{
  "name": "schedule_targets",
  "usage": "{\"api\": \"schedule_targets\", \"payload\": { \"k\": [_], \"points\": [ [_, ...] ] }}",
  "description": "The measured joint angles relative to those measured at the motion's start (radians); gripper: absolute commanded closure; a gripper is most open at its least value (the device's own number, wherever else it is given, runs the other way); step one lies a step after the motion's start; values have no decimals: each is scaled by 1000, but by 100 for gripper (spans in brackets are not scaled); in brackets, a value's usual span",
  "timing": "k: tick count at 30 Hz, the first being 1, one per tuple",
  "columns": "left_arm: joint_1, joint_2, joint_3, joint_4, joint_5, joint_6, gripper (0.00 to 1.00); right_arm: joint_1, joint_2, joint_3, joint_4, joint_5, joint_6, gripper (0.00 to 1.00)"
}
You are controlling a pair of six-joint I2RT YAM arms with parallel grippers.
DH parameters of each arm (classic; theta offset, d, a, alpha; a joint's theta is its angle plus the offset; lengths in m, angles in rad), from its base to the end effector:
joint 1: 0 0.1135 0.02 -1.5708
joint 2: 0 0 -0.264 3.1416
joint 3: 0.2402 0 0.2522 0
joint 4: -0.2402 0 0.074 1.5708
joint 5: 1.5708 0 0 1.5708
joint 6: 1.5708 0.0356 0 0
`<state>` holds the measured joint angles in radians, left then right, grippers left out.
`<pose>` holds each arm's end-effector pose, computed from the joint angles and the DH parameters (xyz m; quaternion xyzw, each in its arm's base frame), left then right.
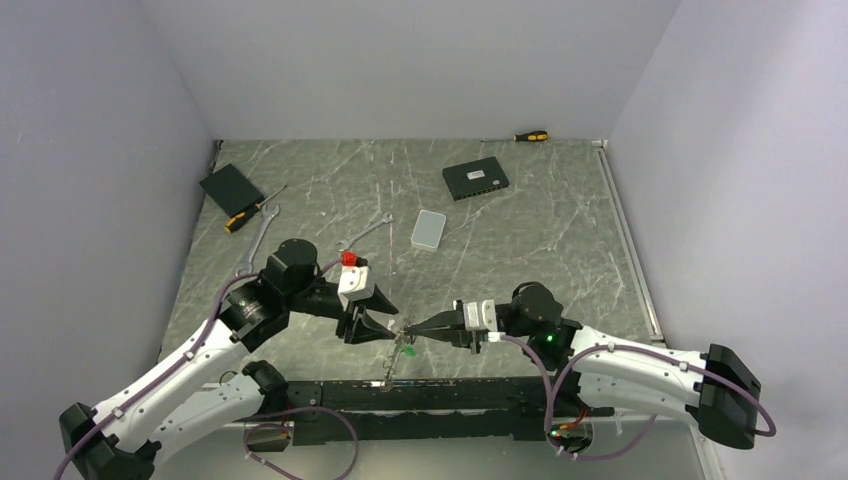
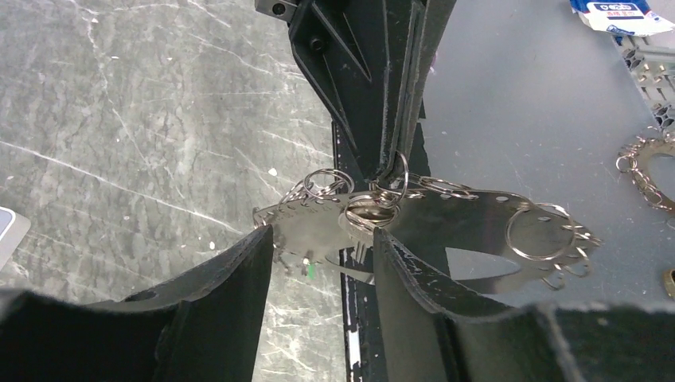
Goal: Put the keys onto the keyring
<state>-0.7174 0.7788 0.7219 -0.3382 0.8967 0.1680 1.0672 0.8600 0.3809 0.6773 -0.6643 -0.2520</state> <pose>0.1090 -0.1320 0.3079 0.5385 0.5746 -0.4828 0.3832 0.0738 0.1795 0.2740 -0.5664 0.3188 0.4796 0.5895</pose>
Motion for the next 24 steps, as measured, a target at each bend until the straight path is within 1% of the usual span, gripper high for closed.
{"api": "schedule_targets", "payload": {
  "k": [7,11,16,24],
  "points": [
    [1,4,0,1,5,-5,47,0,31,40,39,-8,-18,100],
    [1,-4,0,0,3,-5,43,0,48,69,43,-8,-33,100],
    [1,-51,-5,0,-3,-5,38,-1,50,84,44,-7,-46,100],
    [1,-61,-11,0,-3,-5,37,-11,52,84,61,5,-46,100]
  ]
}}
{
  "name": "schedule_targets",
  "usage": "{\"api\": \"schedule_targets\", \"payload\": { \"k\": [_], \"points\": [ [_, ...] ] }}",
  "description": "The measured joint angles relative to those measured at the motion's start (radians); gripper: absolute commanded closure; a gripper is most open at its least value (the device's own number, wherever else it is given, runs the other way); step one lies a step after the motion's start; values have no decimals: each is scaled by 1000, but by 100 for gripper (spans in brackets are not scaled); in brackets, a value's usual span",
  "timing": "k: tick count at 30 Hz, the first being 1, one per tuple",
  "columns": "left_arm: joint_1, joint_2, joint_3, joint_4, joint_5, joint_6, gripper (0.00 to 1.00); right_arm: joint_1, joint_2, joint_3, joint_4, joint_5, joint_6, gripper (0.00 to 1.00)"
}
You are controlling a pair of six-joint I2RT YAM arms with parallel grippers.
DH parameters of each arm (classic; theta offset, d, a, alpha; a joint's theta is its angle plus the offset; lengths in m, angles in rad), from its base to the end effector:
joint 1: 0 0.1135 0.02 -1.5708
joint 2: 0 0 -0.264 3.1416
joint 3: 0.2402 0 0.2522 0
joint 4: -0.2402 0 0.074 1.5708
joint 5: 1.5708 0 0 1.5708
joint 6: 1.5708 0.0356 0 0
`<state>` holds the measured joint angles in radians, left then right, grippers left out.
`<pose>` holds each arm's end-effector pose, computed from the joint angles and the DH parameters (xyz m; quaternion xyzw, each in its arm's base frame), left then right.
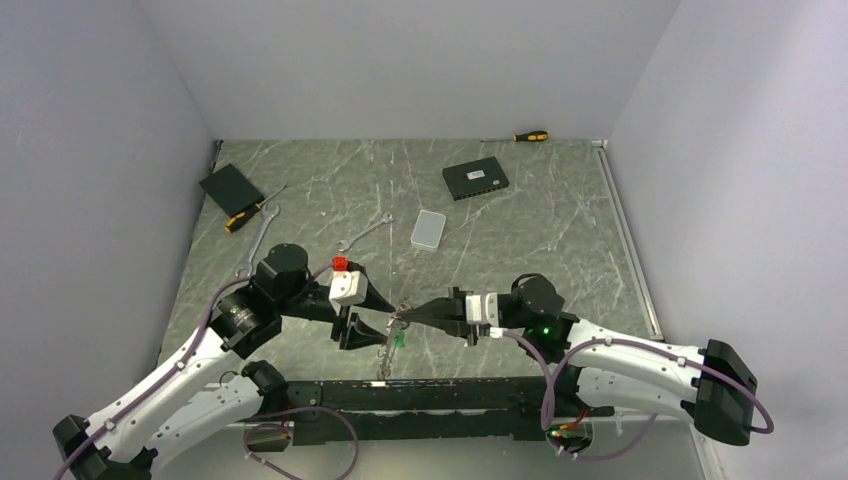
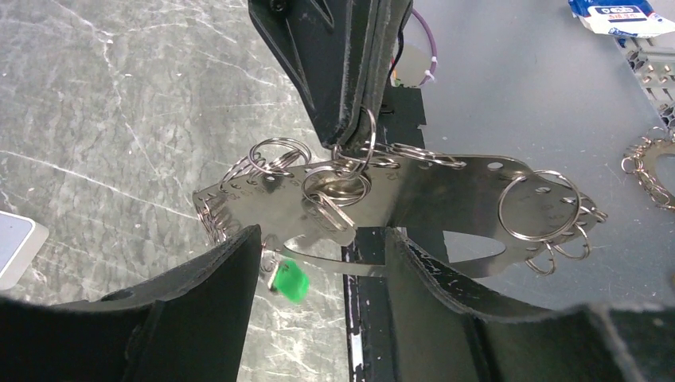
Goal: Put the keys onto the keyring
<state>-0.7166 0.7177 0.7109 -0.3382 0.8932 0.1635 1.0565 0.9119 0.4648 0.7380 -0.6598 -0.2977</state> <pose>0.1003 -0.1241 0.3129 0.5391 0.5616 -0.4815 0.4026 0.0809 0.1875 0.2997 -0.5565 0.2775 0.4607 0.6333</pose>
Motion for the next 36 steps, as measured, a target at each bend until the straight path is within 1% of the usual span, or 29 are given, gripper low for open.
{"api": "schedule_targets", "payload": {
  "k": [12,17,20,28,29,30,33,34,36],
  "points": [
    [0,-1,0,6,-10,-1,40,-6,22,15,50,29,6,100],
    [0,-12,-2,17,-56,-2,48,-6,40,19,69,31,14,100],
    [0,-29,-4,21,-85,-2,50,-8,48,24,80,31,21,100],
    [0,-35,-4,34,-166,-5,49,-8,49,28,86,31,39,100],
    [0,-35,-4,34,-177,-5,51,-8,49,28,86,31,40,100],
    [0,-35,-4,34,-185,-5,55,-8,49,28,86,31,40,100],
    [0,-35,-4,34,-204,-7,78,-8,48,28,86,31,46,100],
    [0,-35,-4,34,-211,-2,82,-8,48,28,86,31,47,100],
    [0,-35,-4,31,-221,1,88,-8,48,28,86,30,52,100]
  ]
}}
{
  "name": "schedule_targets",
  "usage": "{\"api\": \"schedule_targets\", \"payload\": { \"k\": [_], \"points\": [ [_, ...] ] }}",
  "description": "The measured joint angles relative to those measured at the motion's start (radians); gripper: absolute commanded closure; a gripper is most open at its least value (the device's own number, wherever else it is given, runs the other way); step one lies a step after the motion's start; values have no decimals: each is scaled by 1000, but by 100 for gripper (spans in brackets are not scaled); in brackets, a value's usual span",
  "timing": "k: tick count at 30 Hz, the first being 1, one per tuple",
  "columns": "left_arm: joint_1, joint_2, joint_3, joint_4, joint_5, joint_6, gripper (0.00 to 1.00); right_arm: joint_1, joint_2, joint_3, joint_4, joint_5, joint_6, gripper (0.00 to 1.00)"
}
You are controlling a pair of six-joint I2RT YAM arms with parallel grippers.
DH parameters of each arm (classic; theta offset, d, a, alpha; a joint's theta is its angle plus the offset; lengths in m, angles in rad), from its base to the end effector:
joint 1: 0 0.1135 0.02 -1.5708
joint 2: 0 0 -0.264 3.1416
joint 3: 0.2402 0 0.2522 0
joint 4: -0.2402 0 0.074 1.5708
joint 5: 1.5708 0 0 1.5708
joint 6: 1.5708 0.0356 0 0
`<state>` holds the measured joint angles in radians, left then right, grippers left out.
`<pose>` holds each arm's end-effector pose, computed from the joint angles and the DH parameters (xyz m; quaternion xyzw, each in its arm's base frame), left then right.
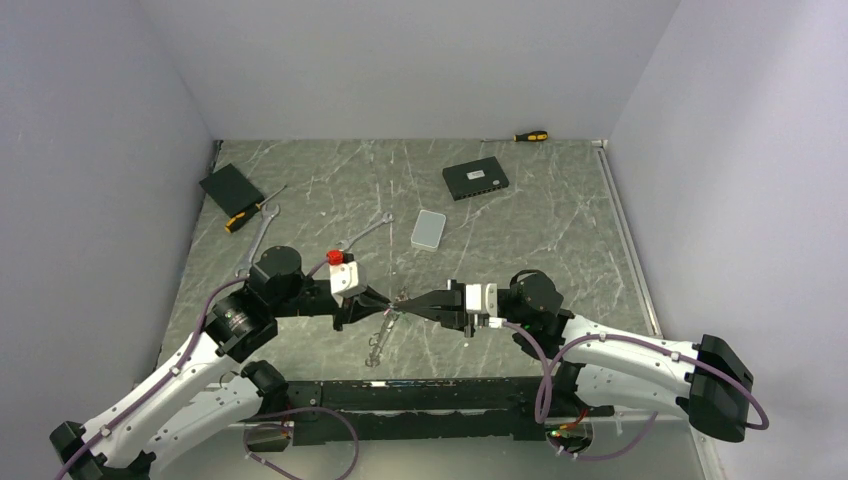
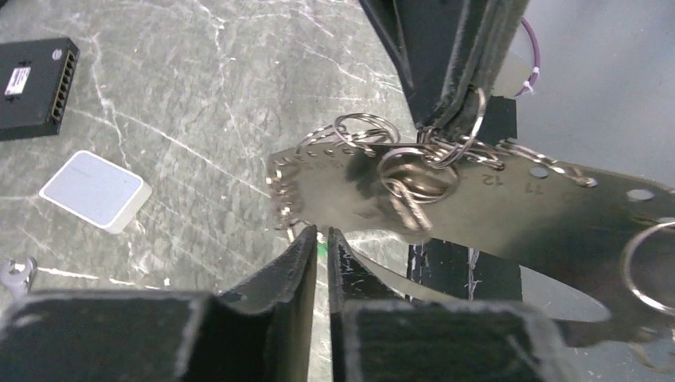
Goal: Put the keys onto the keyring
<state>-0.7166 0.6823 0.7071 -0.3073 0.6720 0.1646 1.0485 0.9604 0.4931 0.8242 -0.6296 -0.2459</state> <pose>0.1033 -0.1194 0.3176 0.5010 0.5984 -0.4082 0.4736 0.0869 0.1931 0.3090 -0.5299 0.2793 0.4677 0.6500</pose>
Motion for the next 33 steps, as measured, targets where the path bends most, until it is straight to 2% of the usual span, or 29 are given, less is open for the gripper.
{"api": "schedule_targets", "payload": {
  "k": [2,12,13,16,17,18,23,33],
  "points": [
    [0,0,0,-7,-14,-2,99,0,0,0,0,0,5,100],
    [0,4,11,-67,-19,18,100,0,-54,0,-48,-3,14,100],
    [0,2,11,-72,-19,19,94,0,-63,0,-56,-3,14,100],
    [0,-6,11,-76,-17,34,50,0,-76,-1,-69,-2,14,100],
    [0,-8,11,-74,-14,39,40,0,-77,-2,-69,0,15,100],
    [0,-11,11,-73,-10,41,36,0,-78,-4,-69,2,17,100],
    [0,-48,-14,-42,23,38,27,0,-76,-7,-69,12,21,100],
    [0,-24,-23,-4,50,32,27,0,-28,-7,-62,24,35,100]
  ]
}}
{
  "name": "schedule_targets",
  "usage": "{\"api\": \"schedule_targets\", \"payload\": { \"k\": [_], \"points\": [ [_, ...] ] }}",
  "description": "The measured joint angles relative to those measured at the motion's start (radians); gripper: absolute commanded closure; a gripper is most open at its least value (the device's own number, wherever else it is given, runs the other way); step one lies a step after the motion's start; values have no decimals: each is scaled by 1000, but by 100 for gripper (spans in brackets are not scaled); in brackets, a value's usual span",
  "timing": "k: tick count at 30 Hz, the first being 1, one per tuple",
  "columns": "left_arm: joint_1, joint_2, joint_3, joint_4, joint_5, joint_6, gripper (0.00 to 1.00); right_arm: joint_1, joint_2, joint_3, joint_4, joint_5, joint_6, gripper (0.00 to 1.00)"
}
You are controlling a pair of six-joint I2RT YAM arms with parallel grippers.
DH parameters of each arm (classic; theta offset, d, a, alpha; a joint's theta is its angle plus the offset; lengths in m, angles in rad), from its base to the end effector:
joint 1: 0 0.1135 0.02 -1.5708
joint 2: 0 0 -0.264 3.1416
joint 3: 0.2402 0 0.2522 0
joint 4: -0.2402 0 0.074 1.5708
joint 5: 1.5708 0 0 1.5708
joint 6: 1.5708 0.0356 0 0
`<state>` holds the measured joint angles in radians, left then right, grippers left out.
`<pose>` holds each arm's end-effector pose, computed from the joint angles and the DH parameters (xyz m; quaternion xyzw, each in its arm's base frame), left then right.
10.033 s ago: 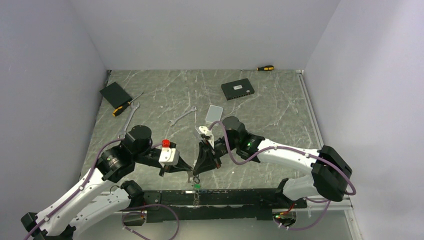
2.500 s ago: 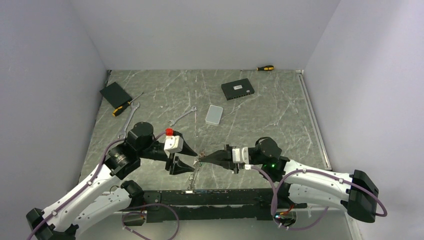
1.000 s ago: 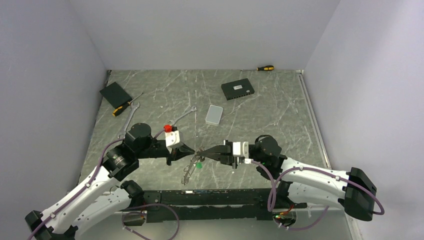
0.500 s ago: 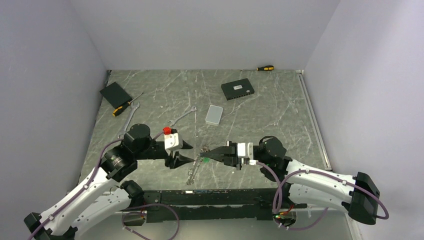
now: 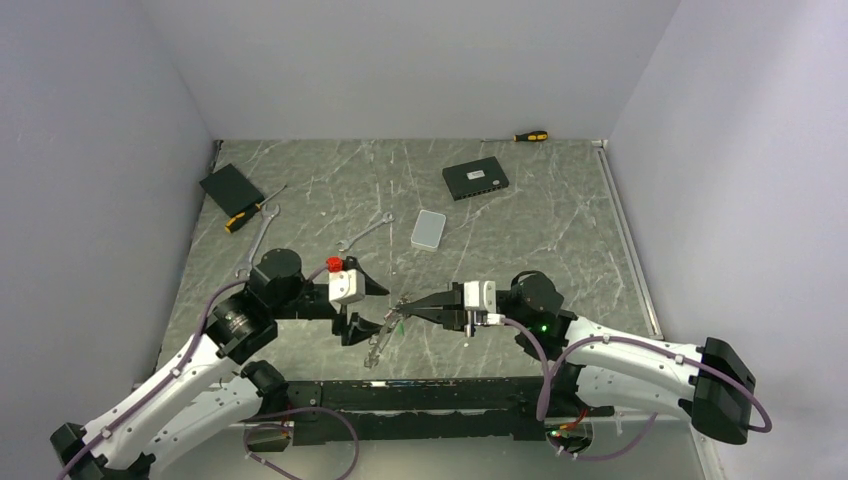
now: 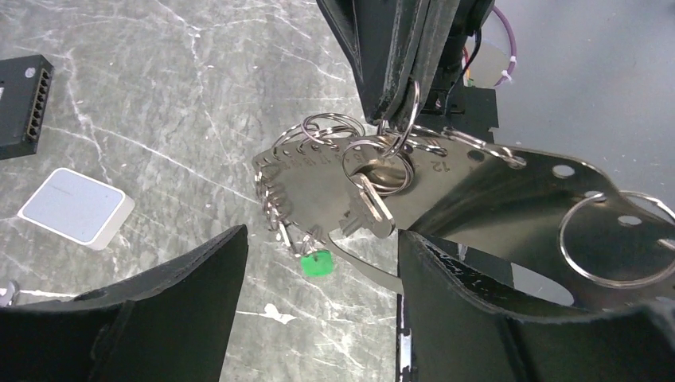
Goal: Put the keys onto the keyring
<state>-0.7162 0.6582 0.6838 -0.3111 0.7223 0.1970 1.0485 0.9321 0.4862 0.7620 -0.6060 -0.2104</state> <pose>0.0985 -0.1170 0.3129 0.5203 0.5788 -0.4173 0.4693 0.0860 0.1901 0.3060 -0.5251 0.3107 0.4744 0.6346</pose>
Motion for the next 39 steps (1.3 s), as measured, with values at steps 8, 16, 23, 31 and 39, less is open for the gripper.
{"api": "schedule_targets", "payload": {
  "k": [8,16,23,31,39],
  "points": [
    [0,26,-1,16,35,-1,34,0,4,0,42,24,12,100],
    [0,47,-2,31,36,-35,37,0,21,0,79,43,12,100],
    [0,18,-19,90,-33,-106,79,-1,40,0,101,56,12,100],
    [0,11,-26,113,-64,-131,100,-1,45,0,112,62,20,100],
    [0,11,-26,101,-78,-127,100,-1,-3,-4,67,73,0,100]
  ]
}}
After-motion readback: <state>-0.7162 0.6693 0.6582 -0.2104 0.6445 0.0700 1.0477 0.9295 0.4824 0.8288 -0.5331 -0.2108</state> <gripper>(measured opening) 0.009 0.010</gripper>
